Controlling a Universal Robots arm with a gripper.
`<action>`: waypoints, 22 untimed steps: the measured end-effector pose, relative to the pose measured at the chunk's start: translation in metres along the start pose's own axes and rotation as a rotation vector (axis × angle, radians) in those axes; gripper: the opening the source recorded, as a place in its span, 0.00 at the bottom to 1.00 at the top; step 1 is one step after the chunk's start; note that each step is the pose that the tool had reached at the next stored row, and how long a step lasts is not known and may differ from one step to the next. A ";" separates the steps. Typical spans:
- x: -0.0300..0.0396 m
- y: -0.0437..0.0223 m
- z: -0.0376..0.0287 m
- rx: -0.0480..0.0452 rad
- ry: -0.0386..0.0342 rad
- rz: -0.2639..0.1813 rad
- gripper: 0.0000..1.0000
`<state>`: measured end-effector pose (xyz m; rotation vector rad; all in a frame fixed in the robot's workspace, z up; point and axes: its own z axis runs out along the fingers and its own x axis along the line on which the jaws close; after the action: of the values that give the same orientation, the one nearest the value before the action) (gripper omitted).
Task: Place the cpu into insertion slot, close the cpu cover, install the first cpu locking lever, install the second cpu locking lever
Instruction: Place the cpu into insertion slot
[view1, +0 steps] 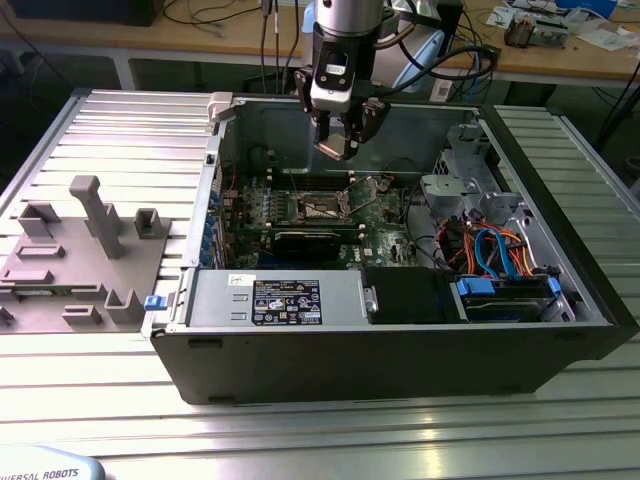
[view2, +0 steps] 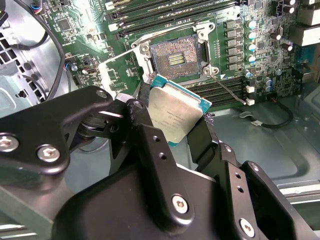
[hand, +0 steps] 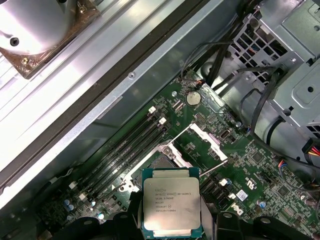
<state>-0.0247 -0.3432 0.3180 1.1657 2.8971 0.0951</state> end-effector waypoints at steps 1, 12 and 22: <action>0.0000 0.0000 0.0000 0.0000 0.0000 0.000 0.54; 0.0000 0.0000 0.0000 -0.0001 -0.0010 0.016 0.54; 0.0000 0.0000 0.0000 -0.0002 -0.0023 0.037 0.54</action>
<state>-0.0247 -0.3432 0.3180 1.2188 2.8740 0.0945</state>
